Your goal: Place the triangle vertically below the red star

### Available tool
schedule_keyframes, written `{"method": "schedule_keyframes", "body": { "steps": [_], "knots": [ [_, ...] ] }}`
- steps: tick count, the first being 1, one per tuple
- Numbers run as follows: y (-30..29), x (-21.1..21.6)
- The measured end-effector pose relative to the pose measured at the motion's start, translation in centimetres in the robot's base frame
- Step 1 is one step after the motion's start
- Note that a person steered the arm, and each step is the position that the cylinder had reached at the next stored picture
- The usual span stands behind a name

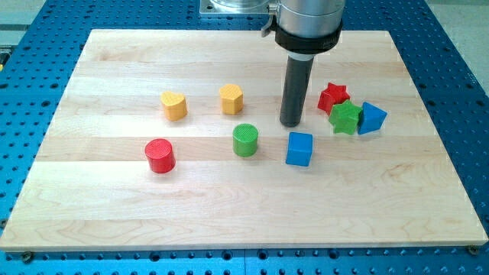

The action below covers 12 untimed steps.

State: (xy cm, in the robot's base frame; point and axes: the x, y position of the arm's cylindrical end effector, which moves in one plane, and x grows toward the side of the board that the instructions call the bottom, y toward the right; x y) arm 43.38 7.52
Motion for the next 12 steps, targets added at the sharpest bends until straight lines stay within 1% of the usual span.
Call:
{"method": "schedule_keyframes", "body": {
  "steps": [1,2,3,4,5,7,8,9,10,11,12],
  "knots": [
    [-1.1,3.0],
    [-1.5,2.9],
    [-6.3,3.2],
    [-2.3,5.2],
    [0.7,2.3],
    [8.8,3.1],
    [10.0,0.8],
    [10.0,-3.3],
    [8.7,-6.4],
    [7.1,-10.5],
    [7.1,-10.7]
  ]
}}
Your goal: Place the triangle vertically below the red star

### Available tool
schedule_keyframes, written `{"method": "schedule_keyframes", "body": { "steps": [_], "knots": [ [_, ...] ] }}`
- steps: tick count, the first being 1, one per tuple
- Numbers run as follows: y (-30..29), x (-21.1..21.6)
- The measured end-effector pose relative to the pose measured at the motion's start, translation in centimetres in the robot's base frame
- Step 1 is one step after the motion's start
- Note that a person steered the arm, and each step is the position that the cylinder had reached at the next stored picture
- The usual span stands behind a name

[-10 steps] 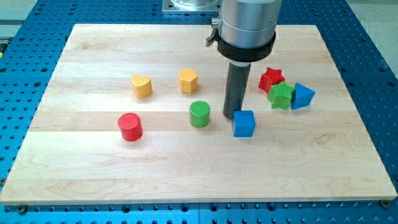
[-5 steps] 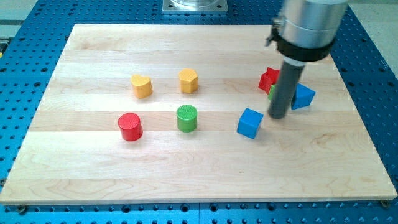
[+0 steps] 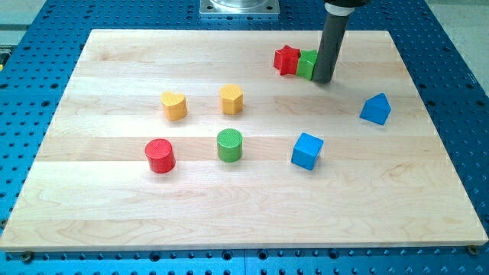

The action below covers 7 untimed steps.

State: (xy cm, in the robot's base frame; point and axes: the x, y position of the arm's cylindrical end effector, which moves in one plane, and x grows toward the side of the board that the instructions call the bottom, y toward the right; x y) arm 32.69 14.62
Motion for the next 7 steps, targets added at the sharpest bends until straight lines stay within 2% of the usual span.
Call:
{"method": "schedule_keyframes", "body": {
  "steps": [2,3,4,5,6,7],
  "knots": [
    [-0.5,-1.1],
    [7.1,-0.2],
    [12.2,4.9],
    [11.0,8.1],
    [7.4,8.7],
    [1.1,8.6]
  ]
}}
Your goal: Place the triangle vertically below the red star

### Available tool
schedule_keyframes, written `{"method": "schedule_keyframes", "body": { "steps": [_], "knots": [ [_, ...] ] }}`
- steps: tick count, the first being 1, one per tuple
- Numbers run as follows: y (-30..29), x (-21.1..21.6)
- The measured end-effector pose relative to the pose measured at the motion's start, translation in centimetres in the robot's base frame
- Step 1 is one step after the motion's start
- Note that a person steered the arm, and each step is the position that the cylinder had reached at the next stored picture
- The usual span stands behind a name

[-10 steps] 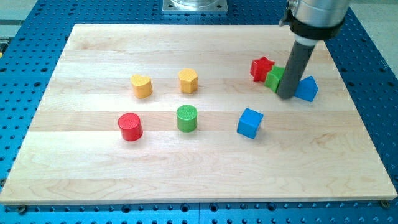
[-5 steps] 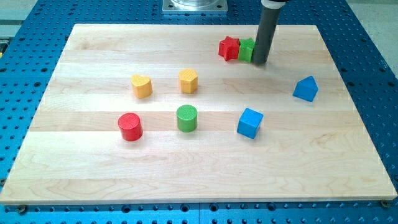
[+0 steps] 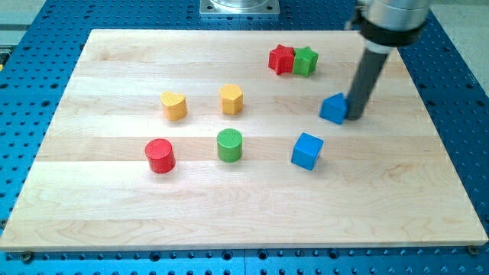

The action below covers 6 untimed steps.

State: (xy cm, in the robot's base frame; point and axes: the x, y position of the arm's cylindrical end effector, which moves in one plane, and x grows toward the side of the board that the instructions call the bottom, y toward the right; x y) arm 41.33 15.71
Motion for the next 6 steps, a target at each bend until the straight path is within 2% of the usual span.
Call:
{"method": "schedule_keyframes", "body": {
  "steps": [1,2,4,6],
  "knots": [
    [-3.7,0.0],
    [-3.4,4.3],
    [-6.8,0.2],
    [-9.9,3.8]
  ]
}}
